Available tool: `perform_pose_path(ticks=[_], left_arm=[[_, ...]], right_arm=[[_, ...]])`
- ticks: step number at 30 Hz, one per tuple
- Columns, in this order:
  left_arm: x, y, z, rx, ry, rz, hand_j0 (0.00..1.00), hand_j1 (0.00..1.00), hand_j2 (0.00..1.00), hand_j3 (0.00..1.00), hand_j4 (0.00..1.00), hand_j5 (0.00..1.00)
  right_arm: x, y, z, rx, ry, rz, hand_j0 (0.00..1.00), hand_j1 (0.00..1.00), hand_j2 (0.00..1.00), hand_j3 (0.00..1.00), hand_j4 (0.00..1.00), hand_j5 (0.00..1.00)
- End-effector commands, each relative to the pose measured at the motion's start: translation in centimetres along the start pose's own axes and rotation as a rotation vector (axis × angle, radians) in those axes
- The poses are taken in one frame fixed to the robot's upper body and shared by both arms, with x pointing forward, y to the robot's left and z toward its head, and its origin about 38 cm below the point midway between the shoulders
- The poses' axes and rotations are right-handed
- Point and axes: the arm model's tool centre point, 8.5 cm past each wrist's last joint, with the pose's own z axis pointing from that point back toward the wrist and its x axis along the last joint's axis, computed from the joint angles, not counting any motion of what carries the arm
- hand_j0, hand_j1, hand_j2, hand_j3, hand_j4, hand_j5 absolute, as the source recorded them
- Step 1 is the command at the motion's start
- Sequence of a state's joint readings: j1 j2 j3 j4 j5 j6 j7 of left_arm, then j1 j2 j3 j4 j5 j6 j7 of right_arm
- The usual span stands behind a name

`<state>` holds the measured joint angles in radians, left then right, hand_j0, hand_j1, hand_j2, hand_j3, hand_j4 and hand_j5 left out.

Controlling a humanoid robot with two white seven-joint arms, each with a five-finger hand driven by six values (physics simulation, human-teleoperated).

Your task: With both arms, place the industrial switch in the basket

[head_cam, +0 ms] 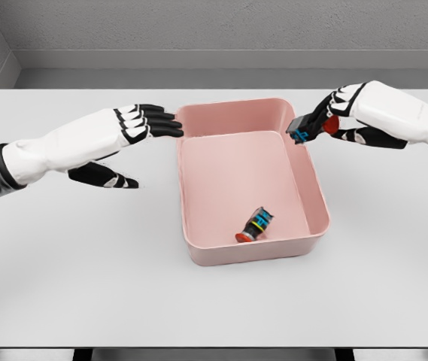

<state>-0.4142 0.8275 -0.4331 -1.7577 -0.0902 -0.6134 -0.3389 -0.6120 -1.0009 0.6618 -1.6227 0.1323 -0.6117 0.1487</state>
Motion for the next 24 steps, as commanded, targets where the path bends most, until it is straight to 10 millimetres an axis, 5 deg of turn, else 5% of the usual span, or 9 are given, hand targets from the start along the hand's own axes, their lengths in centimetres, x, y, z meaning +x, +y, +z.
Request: perform_pose_path(ticks=[1, 9, 10, 11, 16, 24], left_arm=[[-1.7, 3.5, 3.7, 0.032, 0.102, -0.038, 1.0, 1.0, 1.0, 1.0, 1.0, 1.0], [-3.1, 3.2, 8.1, 0.013, 0.23, -0.018, 1.0, 1.0, 1.0, 1.0, 1.0, 1.0], [-3.2, 3.1, 8.2, 0.012, 0.233, -0.018, 1.0, 1.0, 1.0, 1.0, 1.0, 1.0], [-3.3, 3.1, 8.3, 0.012, 0.236, -0.017, 1.0, 1.0, 1.0, 1.0, 1.0, 1.0], [-3.5, 3.1, 8.4, 0.011, 0.244, -0.014, 1.0, 1.0, 1.0, 1.0, 1.0, 1.0], [-4.5, 2.7, 9.7, -0.005, 0.292, -0.002, 1.0, 1.0, 1.0, 1.0, 1.0, 1.0]], right_arm=[[0.7, 0.8, -1.7, -0.003, -0.041, -0.026, 0.49, 0.49, 0.49, 0.49, 0.49, 0.49], [2.4, 1.6, -5.8, -0.024, -0.132, -0.025, 0.51, 0.51, 0.51, 0.51, 0.51, 0.51], [2.7, 1.9, -6.4, -0.021, -0.142, -0.009, 0.64, 0.64, 0.64, 0.64, 0.64, 0.64], [2.9, 1.8, -7.0, -0.031, -0.154, -0.005, 1.0, 1.0, 1.0, 1.0, 1.0, 1.0], [2.7, 2.0, -6.8, -0.027, -0.145, -0.009, 1.0, 1.0, 1.0, 1.0, 1.0, 1.0], [-4.6, 2.8, 1.6, 0.077, 0.151, -0.018, 1.0, 1.0, 1.0, 1.0, 1.0, 1.0]])
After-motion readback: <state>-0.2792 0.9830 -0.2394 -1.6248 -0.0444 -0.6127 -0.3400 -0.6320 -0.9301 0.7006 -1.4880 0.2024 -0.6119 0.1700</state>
